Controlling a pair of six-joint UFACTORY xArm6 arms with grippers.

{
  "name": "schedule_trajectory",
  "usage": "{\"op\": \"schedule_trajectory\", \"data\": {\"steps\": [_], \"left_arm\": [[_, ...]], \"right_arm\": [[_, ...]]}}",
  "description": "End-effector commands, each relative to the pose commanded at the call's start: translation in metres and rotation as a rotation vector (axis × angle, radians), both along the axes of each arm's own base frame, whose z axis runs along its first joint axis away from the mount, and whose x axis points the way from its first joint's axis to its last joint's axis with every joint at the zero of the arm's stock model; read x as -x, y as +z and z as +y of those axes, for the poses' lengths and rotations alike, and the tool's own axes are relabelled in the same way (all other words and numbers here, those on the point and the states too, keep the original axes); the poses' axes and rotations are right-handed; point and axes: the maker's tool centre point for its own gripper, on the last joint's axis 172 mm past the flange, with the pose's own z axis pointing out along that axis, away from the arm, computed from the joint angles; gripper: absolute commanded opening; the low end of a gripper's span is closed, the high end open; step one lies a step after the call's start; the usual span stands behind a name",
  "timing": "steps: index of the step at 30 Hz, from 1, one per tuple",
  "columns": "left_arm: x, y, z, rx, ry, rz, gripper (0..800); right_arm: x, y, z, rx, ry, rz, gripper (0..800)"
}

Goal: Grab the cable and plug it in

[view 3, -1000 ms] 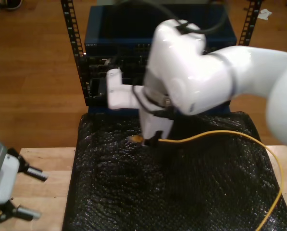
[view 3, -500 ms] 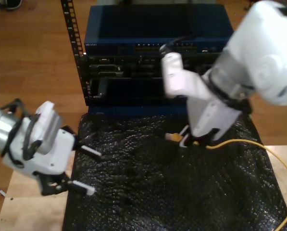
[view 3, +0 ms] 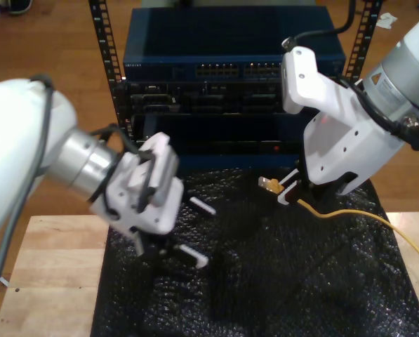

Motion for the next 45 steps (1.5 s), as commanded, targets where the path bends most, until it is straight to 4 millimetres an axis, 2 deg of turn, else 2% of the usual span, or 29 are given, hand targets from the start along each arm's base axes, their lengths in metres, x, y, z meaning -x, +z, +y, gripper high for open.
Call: {"op": "schedule_trajectory", "data": {"steps": [6, 8, 16, 18, 23, 32, 37, 45], "left_arm": [[-0.013, 0.012, -0.019, 0.046, 0.008, -0.012, 800], [-0.018, 0.022, -0.023, 0.071, 0.017, -0.017, 800], [-0.03, 0.047, -0.033, 0.154, 0.058, -0.024, 795], [-0.029, 0.047, -0.033, 0.154, 0.057, -0.022, 787], [-0.03, 0.048, -0.031, 0.157, 0.063, -0.022, 670], [-0.035, 0.049, -0.022, 0.162, 0.084, -0.017, 617], [-0.031, 0.049, -0.024, 0.167, 0.072, -0.008, 577], [-0.026, 0.047, -0.024, 0.169, 0.063, 0.006, 569]], "right_arm": [[-0.001, 0.001, -0.001, -0.002, -0.005, -0.002, 16], [-0.001, 0.001, 0.0, -0.002, -0.007, 0.0, 16], [0.002, -0.001, 0.006, -0.021, -0.007, 0.015, 20], [0.002, -0.002, 0.006, -0.023, -0.007, 0.019, 20], [0.001, -0.007, 0.007, -0.019, -0.01, 0.029, 21], [0.004, -0.03, 0.007, -0.01, -0.012, 0.082, 21], [0.004, -0.033, 0.007, -0.008, -0.013, 0.088, 22], [0.004, -0.036, 0.007, -0.006, -0.015, 0.098, 22]]}}
